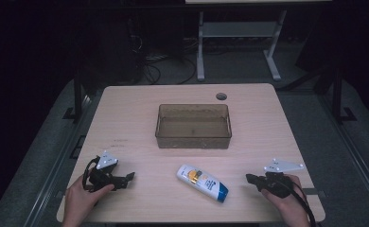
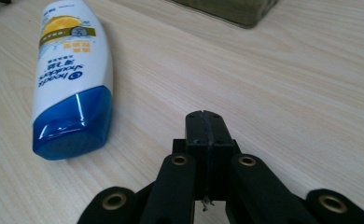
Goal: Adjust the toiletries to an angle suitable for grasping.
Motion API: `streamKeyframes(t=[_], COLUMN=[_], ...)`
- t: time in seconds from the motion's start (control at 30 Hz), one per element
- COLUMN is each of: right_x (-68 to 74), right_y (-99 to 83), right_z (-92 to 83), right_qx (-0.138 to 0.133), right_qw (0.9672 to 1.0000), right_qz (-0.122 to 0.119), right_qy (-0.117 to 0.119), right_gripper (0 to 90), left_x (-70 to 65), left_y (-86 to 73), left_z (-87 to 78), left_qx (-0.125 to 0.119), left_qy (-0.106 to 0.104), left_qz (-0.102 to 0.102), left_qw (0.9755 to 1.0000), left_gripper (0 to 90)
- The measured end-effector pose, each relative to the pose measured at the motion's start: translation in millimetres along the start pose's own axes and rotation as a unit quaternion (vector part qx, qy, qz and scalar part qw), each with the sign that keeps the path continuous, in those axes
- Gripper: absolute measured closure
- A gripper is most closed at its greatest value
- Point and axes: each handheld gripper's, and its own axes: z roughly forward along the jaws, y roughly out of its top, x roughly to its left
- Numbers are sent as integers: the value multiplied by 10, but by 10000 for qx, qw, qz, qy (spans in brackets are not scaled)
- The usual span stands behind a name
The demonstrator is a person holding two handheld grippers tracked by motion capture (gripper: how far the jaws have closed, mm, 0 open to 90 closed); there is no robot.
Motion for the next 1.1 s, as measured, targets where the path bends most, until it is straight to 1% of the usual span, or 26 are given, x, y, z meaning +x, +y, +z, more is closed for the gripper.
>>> streamKeyframes(t=[0.23,0.4,0.5,0.8,0.9,1.0,1.07,1.1], right_x=[63,113,169,339,392,451,459,495], right_y=[24,40,56,96,106,116,117,123], right_z=[24,46,57,124,134,155,159,170], right_qx=[-4,-37,-40,-26,-21,-17,-25,-41], right_qw=[9999,9996,9993,9979,9974,9965,9963,9957], right_qz=[-57,-80,-97,-273,-299,-346,-382,-415], right_qy=[128,275,356,587,656,755,773,832], right_gripper=[900,900,900,900,900,900,900,900], left_x=[0,0,0,1,1,2,2,3], left_y=[0,0,0,0,0,0,0,0], left_z=[0,0,0,0,0,-1,-1,-1], left_qx=[0,0,-1,-1,-1,2,2,0], left_qy=[0,0,-1,2,3,6,9,12], left_qz=[-2,-2,-3,-4,-5,-5,-8,-9], left_qw=[10000,10000,10000,10000,10000,10000,10000,10000], left_gripper=[126,126,126,128,128,128,128,128])
